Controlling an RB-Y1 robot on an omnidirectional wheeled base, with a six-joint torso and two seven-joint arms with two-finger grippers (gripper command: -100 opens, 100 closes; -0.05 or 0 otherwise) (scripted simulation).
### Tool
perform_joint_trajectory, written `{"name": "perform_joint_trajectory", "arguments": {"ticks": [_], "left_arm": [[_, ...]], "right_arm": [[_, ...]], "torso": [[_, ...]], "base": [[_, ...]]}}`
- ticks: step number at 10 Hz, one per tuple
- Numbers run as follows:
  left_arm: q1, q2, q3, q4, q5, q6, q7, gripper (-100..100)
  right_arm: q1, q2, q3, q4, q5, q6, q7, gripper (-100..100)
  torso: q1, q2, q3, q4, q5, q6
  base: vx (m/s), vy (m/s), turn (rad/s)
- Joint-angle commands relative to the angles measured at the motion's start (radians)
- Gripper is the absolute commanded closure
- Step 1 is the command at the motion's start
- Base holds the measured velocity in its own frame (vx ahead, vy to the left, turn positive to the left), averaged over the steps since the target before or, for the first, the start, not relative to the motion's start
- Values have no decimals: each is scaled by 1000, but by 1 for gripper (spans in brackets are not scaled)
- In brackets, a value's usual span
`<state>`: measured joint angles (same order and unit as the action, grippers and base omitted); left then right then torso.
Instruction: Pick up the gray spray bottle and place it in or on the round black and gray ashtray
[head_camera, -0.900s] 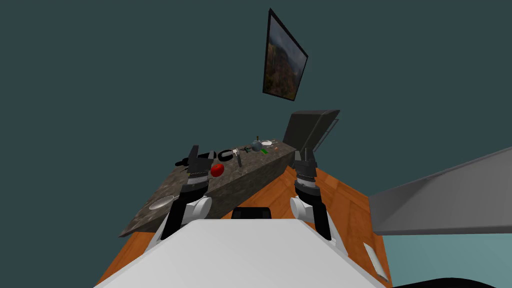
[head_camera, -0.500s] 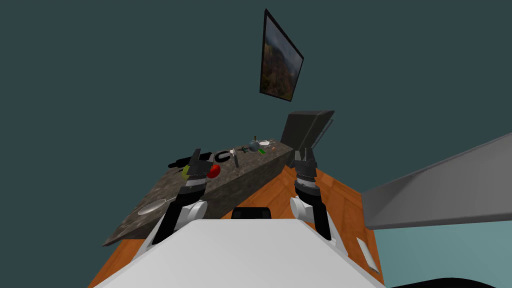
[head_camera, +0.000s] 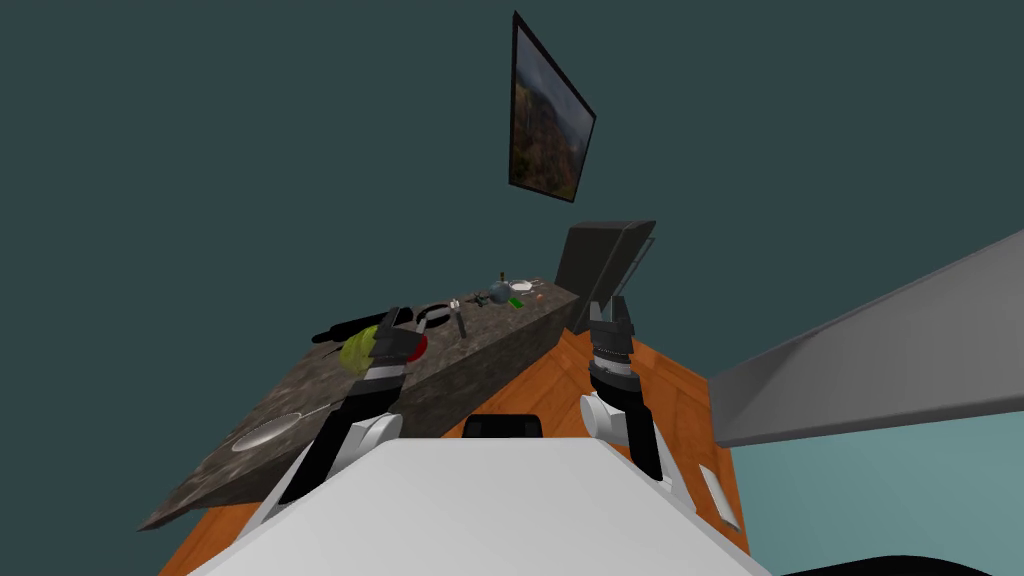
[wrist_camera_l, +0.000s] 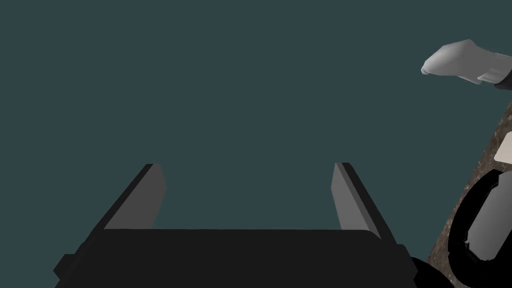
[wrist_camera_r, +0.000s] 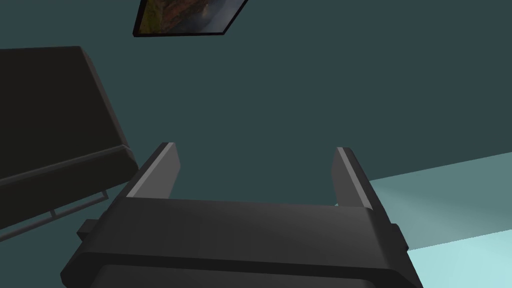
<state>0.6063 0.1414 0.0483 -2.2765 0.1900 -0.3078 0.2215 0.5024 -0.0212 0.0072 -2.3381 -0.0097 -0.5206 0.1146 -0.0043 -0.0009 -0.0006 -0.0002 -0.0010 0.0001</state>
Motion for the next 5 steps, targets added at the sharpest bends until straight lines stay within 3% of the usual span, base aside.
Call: {"name": "perform_joint_trajectory", "arguments": {"ticks": [1, 5], "left_arm": [[17, 7, 8, 0, 12, 10, 31, -100], [74, 39, 51, 26, 81, 83, 153, -100]], "right_arm": [[0, 0, 0, 0, 0, 0, 0, 0], [0, 0, 0, 0, 0, 0, 0, 0]], "torso": [[0, 0, 0, 0, 0, 0], [-1, -1, -1, 0, 0, 0]], "base": [[14, -55, -32], [37, -91, -62]]}}
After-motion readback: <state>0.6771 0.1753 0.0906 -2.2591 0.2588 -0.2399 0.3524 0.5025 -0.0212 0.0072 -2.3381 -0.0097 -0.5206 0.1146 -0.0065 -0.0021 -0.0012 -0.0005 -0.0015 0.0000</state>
